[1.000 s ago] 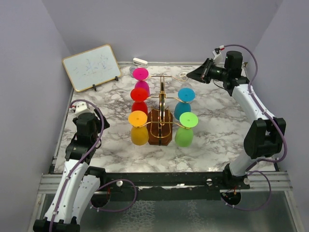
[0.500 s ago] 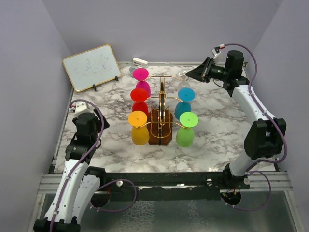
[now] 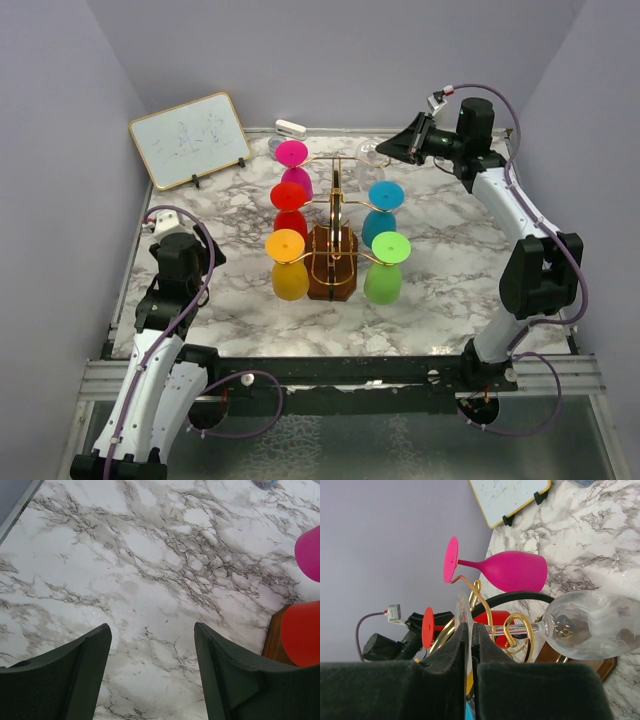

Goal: Take the wine glass off the wine glass rack

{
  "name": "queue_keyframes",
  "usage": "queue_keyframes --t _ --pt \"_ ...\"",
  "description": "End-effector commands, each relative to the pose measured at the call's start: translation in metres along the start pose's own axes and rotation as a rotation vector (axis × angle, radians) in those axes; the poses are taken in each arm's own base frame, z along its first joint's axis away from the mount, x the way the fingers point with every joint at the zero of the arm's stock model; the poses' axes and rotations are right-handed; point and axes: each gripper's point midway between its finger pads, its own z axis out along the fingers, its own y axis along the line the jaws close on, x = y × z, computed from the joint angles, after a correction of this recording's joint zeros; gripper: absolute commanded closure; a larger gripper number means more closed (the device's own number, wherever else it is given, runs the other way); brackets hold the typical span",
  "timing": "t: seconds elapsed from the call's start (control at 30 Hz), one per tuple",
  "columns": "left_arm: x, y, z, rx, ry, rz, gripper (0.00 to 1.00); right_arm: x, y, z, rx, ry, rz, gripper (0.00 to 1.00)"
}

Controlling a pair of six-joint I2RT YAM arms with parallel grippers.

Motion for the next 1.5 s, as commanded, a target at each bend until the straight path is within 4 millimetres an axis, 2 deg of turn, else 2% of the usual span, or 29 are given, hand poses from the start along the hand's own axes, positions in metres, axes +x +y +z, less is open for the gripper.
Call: queue_keyframes --t 0.0,0.2,0.37,0.47,0.57,0.63,0.77,0.9,0.97,1.1,1.2,1.27,1.37,1.47 --pt "-0.010 -0.002 -0.003 0.006 -0.031 -0.023 0.30 -0.014 0.018 0.008 -0.056 -0.011 -0.068 0.99" --pt "-0.011 -0.001 -0.003 0.001 -0.034 -0.024 0.30 -0.039 0.026 0.018 -0.074 -0.052 -0.147 0.99" --pt "-0.012 -0.001 -0.004 0.001 -0.039 -0.027 0.30 -0.075 0.045 0.022 -0.065 -0.124 -0.292 0.99" --pt "-0.014 -0.002 -0.005 0.010 -0.041 -0.029 0.31 -0.095 0.066 0.018 -0.036 -0.181 -0.433 0.99" --pt "-0.017 -0.008 -0.008 0.043 -0.046 -0.037 0.32 -0.095 0.098 0.009 0.004 -0.241 -0.628 0.99" --pt "-0.022 -0.015 -0.011 0.086 -0.054 -0.042 0.32 -0.085 0.127 0.003 0.032 -0.305 -0.809 0.99" --pt "-0.036 -0.034 -0.021 0.213 -0.084 -0.038 0.32 -0.032 0.190 -0.003 0.044 -0.411 -1.094 0.99" --pt "-0.052 -0.044 -0.027 0.256 -0.128 -0.021 0.32 0.011 0.221 -0.021 0.084 -0.458 -1.212 0.99" --pt "-0.060 -0.049 -0.029 0.277 -0.144 -0.015 0.32 0.029 0.235 -0.041 0.086 -0.482 -1.261 0.99" --pt "-0.094 -0.073 -0.047 0.369 -0.183 -0.012 0.32 0.070 0.242 -0.068 0.007 -0.434 -1.322 0.99" --pt "-0.130 -0.099 -0.072 0.481 -0.234 -0.016 0.32 0.113 0.243 -0.083 -0.157 -0.343 -1.380 0.99" --pt "-0.151 -0.118 -0.091 0.576 -0.258 -0.013 0.32 0.132 0.242 -0.094 -0.232 -0.321 -1.406 0.99" --pt "-0.184 -0.144 -0.127 0.713 -0.287 -0.020 0.32 0.144 0.236 -0.106 -0.263 -0.320 -1.442 0.99" --pt "-0.203 -0.168 -0.155 0.842 -0.251 -0.051 0.33 0.149 0.228 -0.107 -0.261 -0.319 -1.476 0.99"
